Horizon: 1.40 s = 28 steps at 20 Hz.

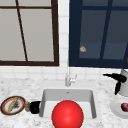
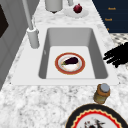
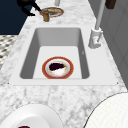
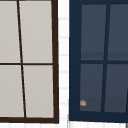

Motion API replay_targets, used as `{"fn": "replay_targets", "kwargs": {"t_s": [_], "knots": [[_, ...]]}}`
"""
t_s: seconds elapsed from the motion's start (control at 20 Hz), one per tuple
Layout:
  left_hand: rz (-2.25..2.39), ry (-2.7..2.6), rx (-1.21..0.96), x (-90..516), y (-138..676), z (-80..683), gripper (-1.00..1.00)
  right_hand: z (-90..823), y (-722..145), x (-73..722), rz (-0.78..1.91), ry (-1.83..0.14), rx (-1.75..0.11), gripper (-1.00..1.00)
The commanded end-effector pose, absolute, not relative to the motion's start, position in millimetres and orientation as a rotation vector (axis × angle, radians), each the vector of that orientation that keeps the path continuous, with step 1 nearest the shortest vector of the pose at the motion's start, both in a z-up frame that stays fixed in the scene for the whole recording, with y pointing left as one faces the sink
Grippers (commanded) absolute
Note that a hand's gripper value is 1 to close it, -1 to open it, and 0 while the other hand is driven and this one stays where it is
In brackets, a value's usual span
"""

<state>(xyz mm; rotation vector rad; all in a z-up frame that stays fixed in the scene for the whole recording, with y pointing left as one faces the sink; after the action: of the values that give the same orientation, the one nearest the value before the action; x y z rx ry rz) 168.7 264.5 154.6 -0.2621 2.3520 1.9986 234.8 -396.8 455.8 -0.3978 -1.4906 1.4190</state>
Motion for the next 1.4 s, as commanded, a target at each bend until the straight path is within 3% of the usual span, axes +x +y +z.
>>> {"fn": "replay_targets", "kwargs": {"t_s": [0.0,0.45,1.35], "knots": [[1.999,2.352,-0.262,168.7,264.5,154.6,0.00,447.0,-396.8,232.3,1.418,-1.354,-0.453,-1.00],[1.999,2.352,-0.262,168.7,264.5,154.6,0.00,420.6,-399.8,220.6,1.381,-1.181,-0.574,-1.00],[1.999,2.352,-0.262,168.7,264.5,154.6,0.00,412.1,-380.6,217.9,1.503,-1.250,-0.651,-1.00]]}}
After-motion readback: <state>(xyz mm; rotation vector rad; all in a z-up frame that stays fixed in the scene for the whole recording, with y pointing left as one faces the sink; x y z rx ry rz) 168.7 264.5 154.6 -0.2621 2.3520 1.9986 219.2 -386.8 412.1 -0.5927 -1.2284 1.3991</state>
